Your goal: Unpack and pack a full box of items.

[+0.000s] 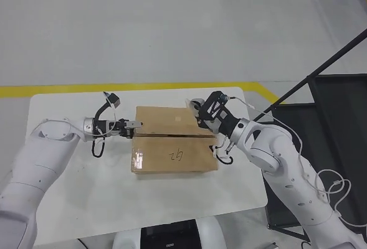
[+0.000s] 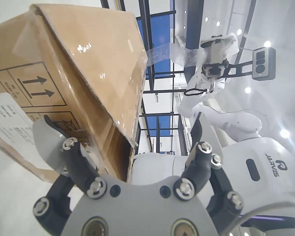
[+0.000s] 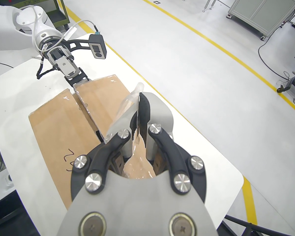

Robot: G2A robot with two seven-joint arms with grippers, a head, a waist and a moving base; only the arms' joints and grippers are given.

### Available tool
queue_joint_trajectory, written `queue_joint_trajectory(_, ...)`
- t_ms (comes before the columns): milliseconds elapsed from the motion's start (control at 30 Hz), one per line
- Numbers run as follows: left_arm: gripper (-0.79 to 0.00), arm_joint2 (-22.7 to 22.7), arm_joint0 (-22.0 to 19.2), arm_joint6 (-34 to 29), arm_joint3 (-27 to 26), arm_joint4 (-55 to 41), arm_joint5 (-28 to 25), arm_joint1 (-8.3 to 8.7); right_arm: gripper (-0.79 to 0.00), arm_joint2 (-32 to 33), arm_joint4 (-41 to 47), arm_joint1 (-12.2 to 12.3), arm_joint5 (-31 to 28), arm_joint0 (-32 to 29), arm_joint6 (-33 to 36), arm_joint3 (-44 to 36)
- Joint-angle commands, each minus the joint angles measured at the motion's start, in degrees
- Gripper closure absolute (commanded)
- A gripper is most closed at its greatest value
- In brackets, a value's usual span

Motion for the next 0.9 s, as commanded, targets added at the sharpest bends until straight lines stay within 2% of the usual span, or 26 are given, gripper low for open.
queue_joint_trajectory(0, -0.785, 1.1, -0.6, 0.1, 0.5, -0.6, -0.2, -0.86, 0.000, 0.3, 0.2, 0.0, 0.0, -0.4, -0.1, 0.0)
queue_joint_trajectory(267, -0.785, 4.4, -2.2, -0.2, 2.8, -3.3, -0.9, -3.93, 0.000, 0.3, 0.4, -0.1, -0.7, -1.2, -0.3, -0.2)
queue_joint_trajectory(400, -0.785, 3.5, -2.8, 0.4, 5.1, -2.6, -1.4, -3.76, 0.000, -0.5, 0.2, -0.2, -1.2, -0.7, 0.8, 0.9)
queue_joint_trajectory(867, -0.785, 3.5, -2.8, 0.4, 5.1, -2.6, -1.4, -3.76, 0.000, -0.6, -0.4, -0.1, -2.3, -0.4, 2.2, 2.0)
